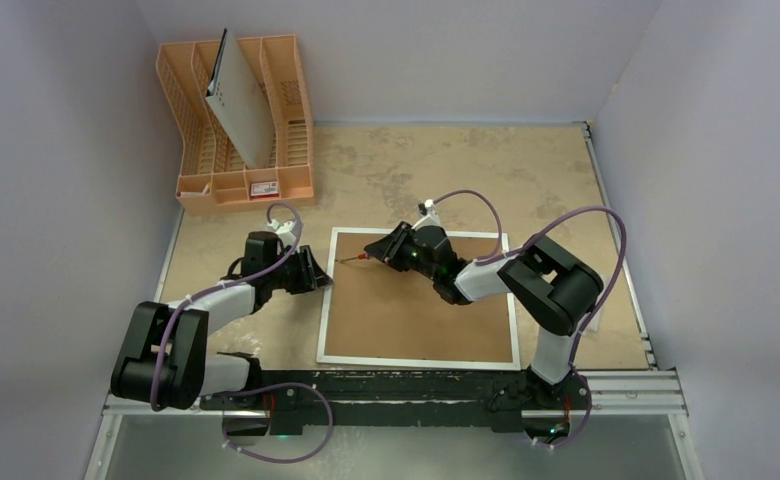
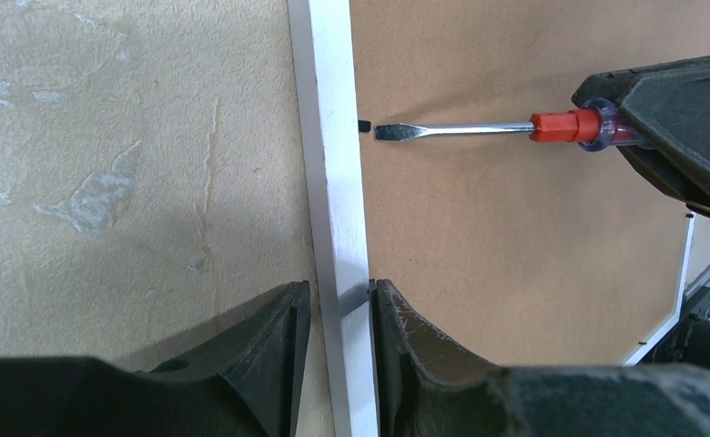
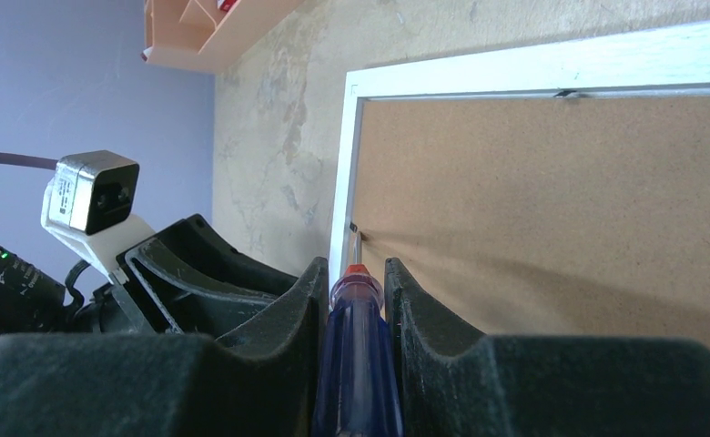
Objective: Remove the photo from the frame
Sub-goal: Release the photo frame item from the photo frame.
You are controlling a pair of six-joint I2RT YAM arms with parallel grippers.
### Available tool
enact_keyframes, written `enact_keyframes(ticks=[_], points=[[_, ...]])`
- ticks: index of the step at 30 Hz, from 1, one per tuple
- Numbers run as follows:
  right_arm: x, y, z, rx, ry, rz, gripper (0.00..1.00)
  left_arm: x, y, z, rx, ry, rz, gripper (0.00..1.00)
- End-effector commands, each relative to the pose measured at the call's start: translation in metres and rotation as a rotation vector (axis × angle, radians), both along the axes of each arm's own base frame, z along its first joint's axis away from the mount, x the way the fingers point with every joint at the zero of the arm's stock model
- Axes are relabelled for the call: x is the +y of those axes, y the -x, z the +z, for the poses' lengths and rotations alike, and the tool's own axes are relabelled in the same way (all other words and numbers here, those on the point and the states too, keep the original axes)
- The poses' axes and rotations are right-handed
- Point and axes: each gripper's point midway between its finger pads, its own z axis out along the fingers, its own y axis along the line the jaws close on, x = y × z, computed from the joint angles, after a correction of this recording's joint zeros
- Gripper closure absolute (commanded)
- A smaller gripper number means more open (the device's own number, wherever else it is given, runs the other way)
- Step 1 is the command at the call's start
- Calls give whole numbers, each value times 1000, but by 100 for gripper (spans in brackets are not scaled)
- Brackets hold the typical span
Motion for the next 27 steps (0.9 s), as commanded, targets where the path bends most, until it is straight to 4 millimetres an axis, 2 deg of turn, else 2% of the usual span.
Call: enact_keyframes(ticks=[1, 4, 14, 27], points=[[0, 6, 6, 0, 36, 23, 100, -1, -3, 0, -13, -14, -17, 67], [2, 2, 9, -10, 24, 18, 100, -1, -4, 0, -14, -13, -17, 68], [2, -4, -7, 16, 32, -15, 100, -2, -3, 1, -12, -6, -23, 68], [11, 6, -27, 68, 21, -10, 100, -6, -1, 0, -11, 16, -39, 68]])
